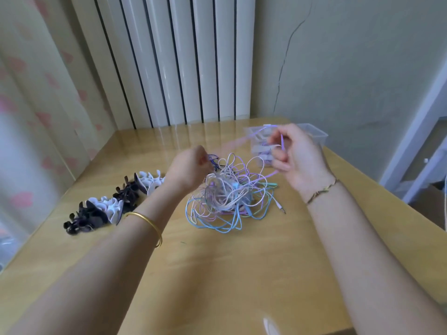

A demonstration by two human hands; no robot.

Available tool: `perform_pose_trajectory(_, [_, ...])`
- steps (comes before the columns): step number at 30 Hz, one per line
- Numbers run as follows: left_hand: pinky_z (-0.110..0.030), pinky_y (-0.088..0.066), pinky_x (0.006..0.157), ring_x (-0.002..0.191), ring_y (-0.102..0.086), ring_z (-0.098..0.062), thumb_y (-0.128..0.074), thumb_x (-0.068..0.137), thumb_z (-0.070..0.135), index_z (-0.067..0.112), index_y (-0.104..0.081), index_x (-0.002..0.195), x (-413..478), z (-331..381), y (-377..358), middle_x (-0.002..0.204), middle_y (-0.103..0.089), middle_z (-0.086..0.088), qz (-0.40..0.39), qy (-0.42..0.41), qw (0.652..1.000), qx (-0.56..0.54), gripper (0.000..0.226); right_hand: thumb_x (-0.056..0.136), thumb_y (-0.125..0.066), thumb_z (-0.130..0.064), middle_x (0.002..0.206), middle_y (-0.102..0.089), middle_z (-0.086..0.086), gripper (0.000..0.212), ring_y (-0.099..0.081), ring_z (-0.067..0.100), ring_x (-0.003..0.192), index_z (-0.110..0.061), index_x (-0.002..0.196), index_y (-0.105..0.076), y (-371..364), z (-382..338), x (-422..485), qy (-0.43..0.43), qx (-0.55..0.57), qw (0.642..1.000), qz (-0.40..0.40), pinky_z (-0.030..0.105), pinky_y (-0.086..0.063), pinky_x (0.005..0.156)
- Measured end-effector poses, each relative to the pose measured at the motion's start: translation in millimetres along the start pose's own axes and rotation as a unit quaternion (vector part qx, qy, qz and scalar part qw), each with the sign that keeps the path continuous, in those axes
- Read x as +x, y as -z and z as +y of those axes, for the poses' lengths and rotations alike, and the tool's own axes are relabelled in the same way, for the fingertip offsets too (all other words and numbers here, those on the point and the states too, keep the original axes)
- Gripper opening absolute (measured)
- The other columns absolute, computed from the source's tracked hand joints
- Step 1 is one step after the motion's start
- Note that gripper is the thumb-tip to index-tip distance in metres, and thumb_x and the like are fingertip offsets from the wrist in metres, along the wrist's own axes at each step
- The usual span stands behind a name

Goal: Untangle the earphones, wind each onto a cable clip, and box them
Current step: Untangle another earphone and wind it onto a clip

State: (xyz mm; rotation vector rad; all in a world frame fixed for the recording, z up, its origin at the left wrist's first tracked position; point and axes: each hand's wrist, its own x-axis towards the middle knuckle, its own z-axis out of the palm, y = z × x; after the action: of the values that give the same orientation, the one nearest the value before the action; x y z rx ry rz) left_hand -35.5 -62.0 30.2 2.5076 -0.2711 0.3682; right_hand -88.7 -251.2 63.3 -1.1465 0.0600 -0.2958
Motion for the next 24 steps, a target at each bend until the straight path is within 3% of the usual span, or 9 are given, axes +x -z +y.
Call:
perform_pose_trajectory(4, [-0.022, -0.044, 0.051, 0.071, -0.064, -0.021, -0.048, 0.094, 0.004, 0.015, -0.041, 0.076, -1, 10, 14, 0.074, -0.067, -0.007, 0.071, 0.08, 0.915, -0.388, 0.022, 0.086, -0.062, -0.022, 0.061, -0.05, 0.0, 0.029, -0.043, 0.01, 0.057, -0.009, 0.063, -0.052, 35, 13, 8, 0.071, -0.46, 0.885, 0.026, 0.023, -0.036, 0.053])
perform_pose_trajectory(7, [-0.017, -0.046, 0.049, 0.056, -0.063, -0.011, -0.05, 0.094, 0.004, 0.013, -0.045, 0.08, -6, 28, 20, 0.064, -0.06, -0.004, 0.073, 0.022, 0.91, -0.407, 0.018, 0.087, -0.062, -0.032, 0.081, -0.057, 0.002, 0.023, -0.053, 0.022, 0.079, -0.014, 0.074, -0.056, 34, 23, 12, 0.056, -0.622, 0.781, -0.008, 0.031, -0.042, 0.071])
perform_pose_trajectory(8, [-0.015, -0.044, 0.047, 0.051, -0.061, -0.008, -0.052, 0.093, 0.003, 0.01, -0.048, 0.081, -7, 33, 20, 0.063, -0.059, -0.005, 0.067, -0.003, 0.923, -0.379, 0.015, 0.088, -0.06, -0.03, 0.093, -0.062, 0.002, 0.015, -0.056, 0.023, 0.09, -0.016, 0.087, -0.061, 26, 23, 11, 0.093, -0.614, 0.784, -0.017, 0.031, -0.044, 0.079])
perform_pose_trajectory(11, [-0.013, -0.041, 0.045, 0.045, -0.057, -0.006, -0.058, 0.089, 0.002, 0.006, -0.054, 0.081, -7, 41, 18, 0.063, -0.06, -0.006, 0.044, -0.061, 0.95, -0.302, 0.01, 0.091, -0.059, -0.026, 0.108, -0.065, 0.003, 0.025, -0.058, 0.014, 0.096, -0.012, 0.112, -0.063, -6, 13, 5, 0.147, -0.428, 0.888, -0.08, 0.028, -0.043, 0.085])
perform_pose_trajectory(15, [-0.018, -0.043, 0.047, 0.045, -0.058, -0.009, -0.063, 0.086, 0.006, 0.007, -0.056, 0.078, -8, 39, 17, 0.061, -0.061, -0.003, 0.048, -0.101, 0.963, -0.247, 0.011, 0.094, -0.056, -0.03, 0.077, -0.063, 0.002, 0.025, -0.058, 0.013, 0.076, -0.008, 0.086, -0.063, -24, 11, -4, 0.172, -0.41, 0.887, -0.127, 0.029, -0.045, 0.076])
perform_pose_trajectory(18, [-0.021, -0.046, 0.052, 0.05, -0.061, -0.011, -0.065, 0.085, 0.007, 0.014, -0.057, 0.074, -8, 29, 9, 0.06, -0.063, 0.0, 0.019, -0.091, 0.971, -0.222, 0.015, 0.098, -0.043, -0.013, 0.074, -0.062, -0.002, 0.032, -0.06, 0.003, 0.075, -0.012, 0.067, -0.053, -30, 1, -12, 0.113, -0.162, 0.973, -0.123, 0.021, -0.045, 0.085])
perform_pose_trajectory(20, [-0.027, -0.048, 0.061, 0.062, -0.064, -0.019, -0.065, 0.083, 0.007, 0.014, -0.058, 0.075, -9, 19, 0, 0.066, -0.065, -0.004, -0.032, -0.088, 0.984, -0.155, 0.013, 0.098, -0.038, -0.015, 0.083, -0.062, 0.011, 0.033, -0.066, 0.016, 0.083, -0.012, 0.066, -0.047, -28, -8, -9, 0.028, 0.023, 0.991, -0.13, 0.036, -0.047, 0.097])
perform_pose_trajectory(22, [-0.032, -0.047, 0.069, 0.073, -0.062, -0.027, -0.064, 0.082, 0.007, 0.013, -0.057, 0.077, -9, 8, -9, 0.074, -0.064, -0.006, -0.07, -0.097, 0.991, -0.066, 0.01, 0.099, -0.036, -0.021, 0.061, -0.053, 0.009, 0.034, -0.06, 0.021, 0.058, -0.015, 0.066, -0.041, -23, -12, -4, -0.022, 0.126, 0.986, -0.106, 0.039, -0.054, 0.079])
perform_pose_trajectory(24, [-0.035, -0.048, 0.074, 0.081, -0.06, -0.029, -0.064, 0.083, 0.009, 0.009, -0.059, 0.082, -10, -1, -13, 0.081, -0.062, -0.006, -0.082, -0.109, 0.991, -0.007, 0.005, 0.098, -0.038, -0.02, 0.049, -0.037, -0.001, 0.029, -0.034, 0.013, 0.039, -0.019, 0.069, -0.041, -17, -9, -1, -0.018, 0.061, 0.997, -0.046, 0.023, -0.04, 0.048])
